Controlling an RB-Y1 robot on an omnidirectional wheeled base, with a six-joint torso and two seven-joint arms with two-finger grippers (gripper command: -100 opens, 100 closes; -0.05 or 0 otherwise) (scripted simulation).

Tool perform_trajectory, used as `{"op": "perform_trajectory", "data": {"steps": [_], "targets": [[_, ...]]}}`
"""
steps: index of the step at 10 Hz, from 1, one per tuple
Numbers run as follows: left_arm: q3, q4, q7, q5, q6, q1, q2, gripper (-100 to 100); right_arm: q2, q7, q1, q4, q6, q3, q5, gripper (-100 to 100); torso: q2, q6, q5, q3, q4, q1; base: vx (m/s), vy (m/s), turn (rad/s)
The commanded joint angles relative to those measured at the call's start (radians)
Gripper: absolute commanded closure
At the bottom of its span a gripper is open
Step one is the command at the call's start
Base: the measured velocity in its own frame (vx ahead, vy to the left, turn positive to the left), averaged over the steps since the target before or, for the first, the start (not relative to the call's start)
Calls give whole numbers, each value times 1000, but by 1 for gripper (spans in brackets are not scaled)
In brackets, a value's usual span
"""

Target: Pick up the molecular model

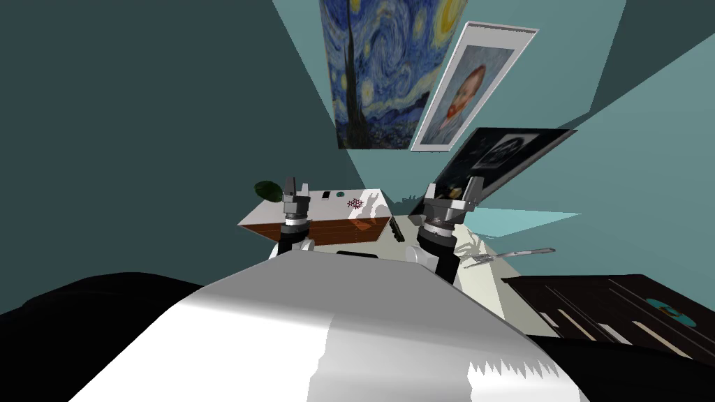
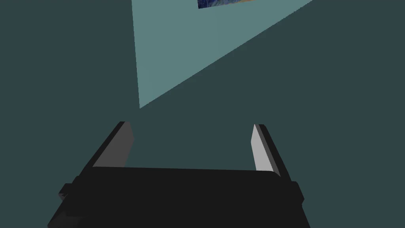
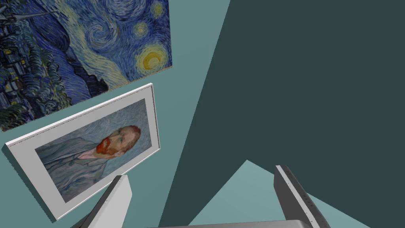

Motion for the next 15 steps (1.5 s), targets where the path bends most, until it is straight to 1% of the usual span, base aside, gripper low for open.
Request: {"op": "perform_trajectory", "data": {"steps": [1,3,4,6,10,14,15], "targets": [[8,18,-4,1,23,-12,45,-100,0,0,0,0,0,0,0,0,0,0,0,0,0,0,11,-26,7],[20,44,-11,3,55,-28,80,-100,0,0,0,0,0,0,0,0,-1,0,-1,-1,0,-3,19,-62,8],[37,76,-19,6,98,-49,109,-100,0,0,0,0,0,0,0,0,-1,0,-1,-1,0,-4,27,-105,13],[58,115,-29,12,149,-74,130,-100,0,0,0,0,0,0,0,0,-2,0,-2,-1,-1,-8,39,-125,10],[107,204,-51,26,268,-131,161,-100,0,0,0,0,0,0,0,0,-3,0,-2,-2,-1,-7,31,-107,8],[163,309,-75,39,396,-196,176,-100,0,0,0,0,0,0,0,0,-2,0,-2,-1,-1,-9,25,-135,9],[163,309,-75,39,406,-196,176,-100,0,0,0,0,0,0,0,0,-2,0,-2,-1,-1,-9,37,-101,8]]}}
